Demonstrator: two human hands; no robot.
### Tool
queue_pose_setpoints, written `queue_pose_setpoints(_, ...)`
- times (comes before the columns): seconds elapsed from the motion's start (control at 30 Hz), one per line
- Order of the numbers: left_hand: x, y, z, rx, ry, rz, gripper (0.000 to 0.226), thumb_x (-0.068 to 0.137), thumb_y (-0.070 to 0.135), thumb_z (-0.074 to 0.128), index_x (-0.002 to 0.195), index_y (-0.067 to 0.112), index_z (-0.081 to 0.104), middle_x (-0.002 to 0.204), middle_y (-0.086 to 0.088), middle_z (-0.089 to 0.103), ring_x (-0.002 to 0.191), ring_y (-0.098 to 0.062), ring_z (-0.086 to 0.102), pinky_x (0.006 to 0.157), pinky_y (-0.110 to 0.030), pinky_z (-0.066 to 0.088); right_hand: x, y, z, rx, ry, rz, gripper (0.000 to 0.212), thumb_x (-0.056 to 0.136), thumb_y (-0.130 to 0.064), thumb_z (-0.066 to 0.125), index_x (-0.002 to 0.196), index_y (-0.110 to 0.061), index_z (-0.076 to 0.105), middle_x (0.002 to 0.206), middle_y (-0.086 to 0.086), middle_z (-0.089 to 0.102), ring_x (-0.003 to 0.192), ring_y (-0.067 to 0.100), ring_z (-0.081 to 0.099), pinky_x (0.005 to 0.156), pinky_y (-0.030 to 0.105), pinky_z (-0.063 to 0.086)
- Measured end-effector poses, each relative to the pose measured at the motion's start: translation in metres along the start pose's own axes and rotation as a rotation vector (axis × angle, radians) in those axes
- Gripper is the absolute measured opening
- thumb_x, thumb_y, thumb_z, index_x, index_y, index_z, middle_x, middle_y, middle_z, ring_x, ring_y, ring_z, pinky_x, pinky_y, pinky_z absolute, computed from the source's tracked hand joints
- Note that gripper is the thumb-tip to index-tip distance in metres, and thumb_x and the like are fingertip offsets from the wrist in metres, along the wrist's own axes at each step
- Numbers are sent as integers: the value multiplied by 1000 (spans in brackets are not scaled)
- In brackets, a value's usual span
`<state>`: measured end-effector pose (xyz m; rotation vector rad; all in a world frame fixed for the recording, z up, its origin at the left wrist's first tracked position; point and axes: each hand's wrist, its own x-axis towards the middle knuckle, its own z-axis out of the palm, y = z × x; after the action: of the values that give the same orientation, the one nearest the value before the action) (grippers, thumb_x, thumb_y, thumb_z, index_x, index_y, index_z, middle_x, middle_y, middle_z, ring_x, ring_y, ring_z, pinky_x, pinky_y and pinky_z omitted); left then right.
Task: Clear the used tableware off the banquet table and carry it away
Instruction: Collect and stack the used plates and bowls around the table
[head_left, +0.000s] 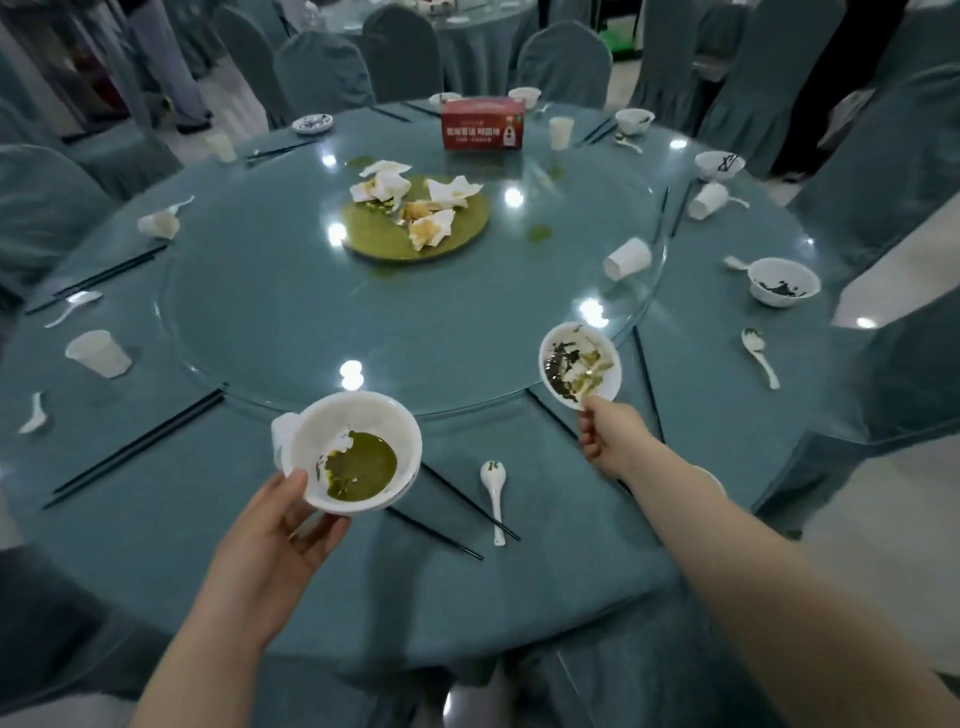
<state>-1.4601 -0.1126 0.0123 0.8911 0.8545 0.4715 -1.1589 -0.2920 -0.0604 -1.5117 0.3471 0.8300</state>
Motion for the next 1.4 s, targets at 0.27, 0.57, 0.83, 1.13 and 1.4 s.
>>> queue_pose_setpoints(0.27, -32, -19, 20, 36, -190, -3, 17, 86, 27, 61, 101, 25, 66, 95, 2, 74, 79, -14, 72, 68, -28, 59, -150, 10, -9, -327, -345, -311, 27, 97, -32, 49, 74, -17, 47, 50, -6, 37, 43, 9, 35, 38, 17, 26)
queue_pose_setpoints(0.57, -79, -39, 79, 66, -429, -23, 32, 80, 38, 65, 108, 25, 62, 72, 5, 69, 62, -11, 65, 74, -32, 53, -244, 19, -46, -501, -226, -516, 35, 96, -37, 50, 67, -18, 47, 48, -6, 42, 45, 9, 40, 43, 17, 32)
queue_pose_setpoints(0.83, -133, -66, 171, 174, -680, -26, 48, 69, 47, 68, 113, 28, 65, 81, 6, 72, 64, -9, 67, 64, -28, 57, -275, 14, -142, -279, 172, -574, 18, 90, -30, 59, 86, -17, 48, 76, 5, 60, 52, 11, 57, 47, 24, 48)
queue_pose_setpoints(1.13, -228, -178, 298, 311, -837, -195, 54, 66, 54, 61, 110, 22, 65, 91, -3, 72, 84, -20, 70, 69, -38, 58, -312, 45, -332, 72, 319, -533, 22, 86, -4, 61, 72, -20, 69, 67, -4, 73, 60, 12, 69, 55, 28, 58)
queue_pose_setpoints(1.4, -321, -288, 418, 375, -1088, -244, 43, 80, 30, 69, 122, 24, 62, 116, -10, 69, 104, -26, 67, 78, -31, 56, -361, 57, -525, 162, 396, -498, 15, 84, -3, 67, 90, -15, 72, 79, 1, 75, 70, 16, 73, 55, 23, 55)
